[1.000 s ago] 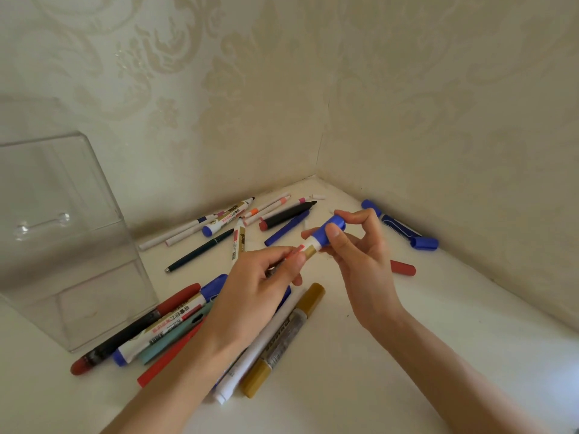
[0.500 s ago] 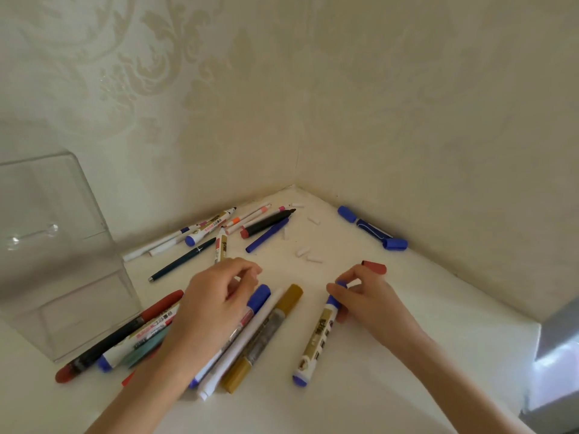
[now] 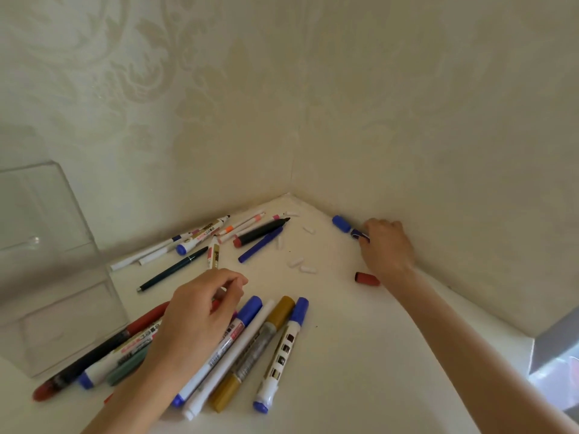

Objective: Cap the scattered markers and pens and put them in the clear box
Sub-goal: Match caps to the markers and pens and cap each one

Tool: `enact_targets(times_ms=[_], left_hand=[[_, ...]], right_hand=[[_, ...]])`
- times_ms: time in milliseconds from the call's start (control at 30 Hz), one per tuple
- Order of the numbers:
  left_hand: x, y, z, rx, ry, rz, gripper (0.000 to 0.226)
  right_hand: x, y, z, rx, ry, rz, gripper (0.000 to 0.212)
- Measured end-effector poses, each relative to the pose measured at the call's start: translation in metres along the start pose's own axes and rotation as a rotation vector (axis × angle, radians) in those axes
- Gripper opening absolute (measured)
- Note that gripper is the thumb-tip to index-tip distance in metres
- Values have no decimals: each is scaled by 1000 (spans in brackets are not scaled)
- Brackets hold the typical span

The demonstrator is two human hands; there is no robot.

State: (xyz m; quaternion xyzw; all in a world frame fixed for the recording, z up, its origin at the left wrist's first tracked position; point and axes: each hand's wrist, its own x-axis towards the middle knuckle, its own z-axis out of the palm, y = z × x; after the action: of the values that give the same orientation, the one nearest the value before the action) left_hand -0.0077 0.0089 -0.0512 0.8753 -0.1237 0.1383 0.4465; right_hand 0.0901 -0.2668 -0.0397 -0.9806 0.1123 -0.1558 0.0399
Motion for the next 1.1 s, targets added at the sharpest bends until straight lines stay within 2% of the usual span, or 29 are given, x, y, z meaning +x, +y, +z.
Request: enact_targets(times_ms=[67, 200, 300, 400, 633, 867, 1000, 1100], left_hand=[[1, -1, -1, 1, 1, -8, 15], [2, -3, -2, -7, 10, -32, 11], [3, -4, -4, -11, 19, -50, 10], [3, -3, -8, -17, 34, -91, 12], [12, -11, -15, 40, 107, -212, 15], [55, -38, -21, 216, 243, -224, 23], [83, -57, -21, 325, 164, -254, 33], [95, -67, -20, 342, 82, -309, 37]], right_hand=[[9, 6, 10, -76, -12, -7, 16], [11, 9, 24, -75, -30, -40, 24], [5, 0, 25, 28, -62, -174, 23], [-8, -15, 18, 159, -169, -317, 25], [-30, -46, 10, 223, -279, -506, 30], [-14, -37, 7, 361, -307, -444, 25], [16, -21, 17, 332, -127, -373, 13], [46, -14, 17, 348, -135, -208, 11]])
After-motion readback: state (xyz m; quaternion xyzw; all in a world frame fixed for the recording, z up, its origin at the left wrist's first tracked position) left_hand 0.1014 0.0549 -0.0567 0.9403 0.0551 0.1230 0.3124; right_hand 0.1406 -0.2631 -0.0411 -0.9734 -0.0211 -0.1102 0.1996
